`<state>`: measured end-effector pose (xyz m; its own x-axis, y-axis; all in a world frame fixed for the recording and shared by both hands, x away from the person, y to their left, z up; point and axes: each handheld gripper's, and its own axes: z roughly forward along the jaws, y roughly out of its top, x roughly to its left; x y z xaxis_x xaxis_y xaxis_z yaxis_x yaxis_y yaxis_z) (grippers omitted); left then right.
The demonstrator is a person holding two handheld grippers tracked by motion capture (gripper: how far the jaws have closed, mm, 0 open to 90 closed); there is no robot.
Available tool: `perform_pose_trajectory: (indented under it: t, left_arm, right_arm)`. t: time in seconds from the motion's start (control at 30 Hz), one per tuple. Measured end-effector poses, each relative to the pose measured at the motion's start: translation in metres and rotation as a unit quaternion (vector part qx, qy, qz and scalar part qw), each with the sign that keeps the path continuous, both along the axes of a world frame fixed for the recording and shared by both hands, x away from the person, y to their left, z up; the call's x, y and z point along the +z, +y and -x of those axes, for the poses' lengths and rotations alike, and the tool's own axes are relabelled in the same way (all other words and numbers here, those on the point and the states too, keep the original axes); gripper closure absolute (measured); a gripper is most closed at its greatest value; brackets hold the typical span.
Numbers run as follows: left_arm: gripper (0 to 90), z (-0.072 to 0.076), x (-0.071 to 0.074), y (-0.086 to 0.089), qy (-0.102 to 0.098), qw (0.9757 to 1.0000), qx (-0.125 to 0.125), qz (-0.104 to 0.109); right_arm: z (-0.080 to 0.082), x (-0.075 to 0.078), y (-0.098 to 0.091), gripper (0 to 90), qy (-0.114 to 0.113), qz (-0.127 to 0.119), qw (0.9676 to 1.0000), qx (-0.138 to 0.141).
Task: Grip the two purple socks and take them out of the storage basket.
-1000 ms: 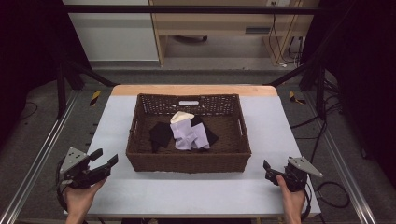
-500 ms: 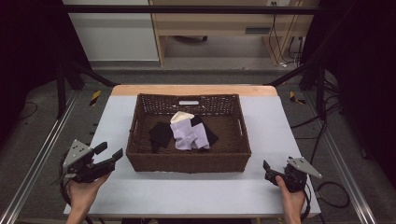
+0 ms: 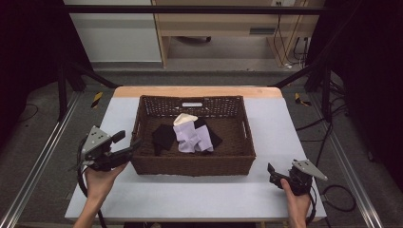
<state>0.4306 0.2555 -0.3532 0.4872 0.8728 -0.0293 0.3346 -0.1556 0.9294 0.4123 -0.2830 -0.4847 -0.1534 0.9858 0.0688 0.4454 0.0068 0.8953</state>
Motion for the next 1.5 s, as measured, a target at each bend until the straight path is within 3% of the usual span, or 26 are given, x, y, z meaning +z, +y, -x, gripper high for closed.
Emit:
perform_pose_trajectory:
  t: [0.23,0.5,0.73,1.5]
  left_arm:
    - [35.4,-0.016,0.012,-0.025,-0.004,0.9999,-0.011,-0.001]
    - [36.8,-0.032,0.019,-0.045,0.001,0.9999,-0.015,0.007]
    - [38.2,-0.049,0.024,-0.067,0.002,0.9998,-0.021,0.002]
    - [45.6,-0.100,0.007,-0.130,0.028,0.9981,-0.035,-0.043]
  right_arm:
    - [0.000,0.000,0.000,4.0,0.000,0.000,1.0000,0.000]
    - [-0.001,0.000,0.000,4.0,0.005,0.001,1.0000,-0.001]
    - [-0.001,0.000,0.000,4.0,0.006,-0.002,1.0000,0.001]
    - [-0.002,0.000,0.000,3.8,0.008,0.003,1.0000,0.004]
